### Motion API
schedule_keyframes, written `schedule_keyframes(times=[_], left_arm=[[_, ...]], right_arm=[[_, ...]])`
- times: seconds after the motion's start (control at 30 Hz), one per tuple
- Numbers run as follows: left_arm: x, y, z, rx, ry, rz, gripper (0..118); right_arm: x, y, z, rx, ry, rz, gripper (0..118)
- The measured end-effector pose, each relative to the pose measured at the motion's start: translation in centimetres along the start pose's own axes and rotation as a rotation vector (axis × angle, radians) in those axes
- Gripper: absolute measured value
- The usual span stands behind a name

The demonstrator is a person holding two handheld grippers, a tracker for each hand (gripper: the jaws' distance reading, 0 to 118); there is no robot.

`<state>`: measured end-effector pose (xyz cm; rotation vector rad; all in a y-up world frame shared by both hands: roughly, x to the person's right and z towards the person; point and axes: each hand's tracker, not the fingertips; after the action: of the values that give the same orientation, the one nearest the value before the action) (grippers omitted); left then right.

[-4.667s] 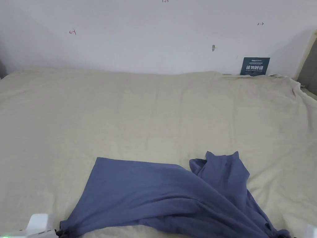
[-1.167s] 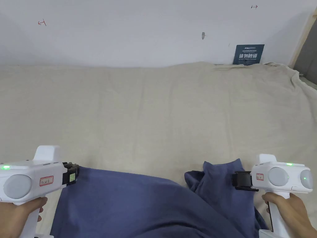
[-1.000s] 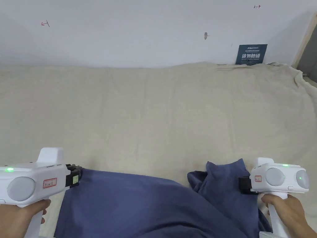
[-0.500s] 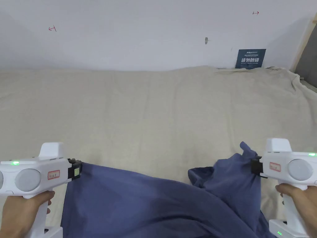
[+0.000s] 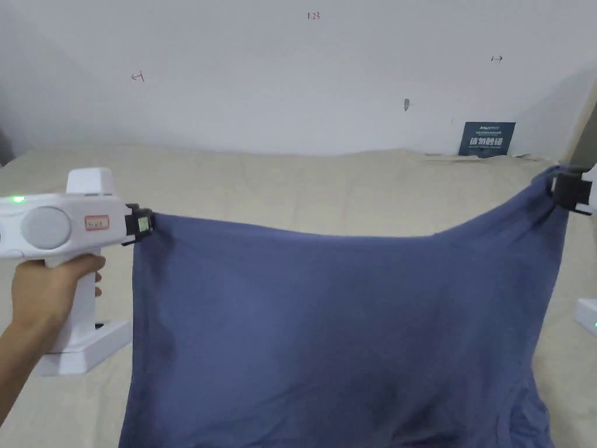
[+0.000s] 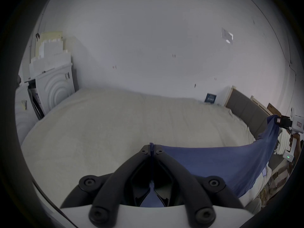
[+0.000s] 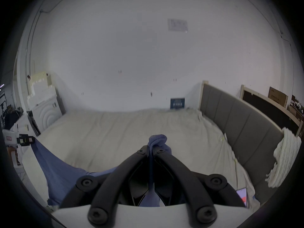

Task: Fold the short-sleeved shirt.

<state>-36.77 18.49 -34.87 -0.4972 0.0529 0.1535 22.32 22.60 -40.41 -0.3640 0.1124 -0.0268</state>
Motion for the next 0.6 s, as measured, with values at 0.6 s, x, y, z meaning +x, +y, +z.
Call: schedule_keyframes(times=[0.6], left_arm=[[2.3, 19.6, 3.1, 0.298, 0.050, -0.048, 0]], right_arm=[[-2.5, 18.8, 2.2, 0.383, -0.033, 0.042, 2]])
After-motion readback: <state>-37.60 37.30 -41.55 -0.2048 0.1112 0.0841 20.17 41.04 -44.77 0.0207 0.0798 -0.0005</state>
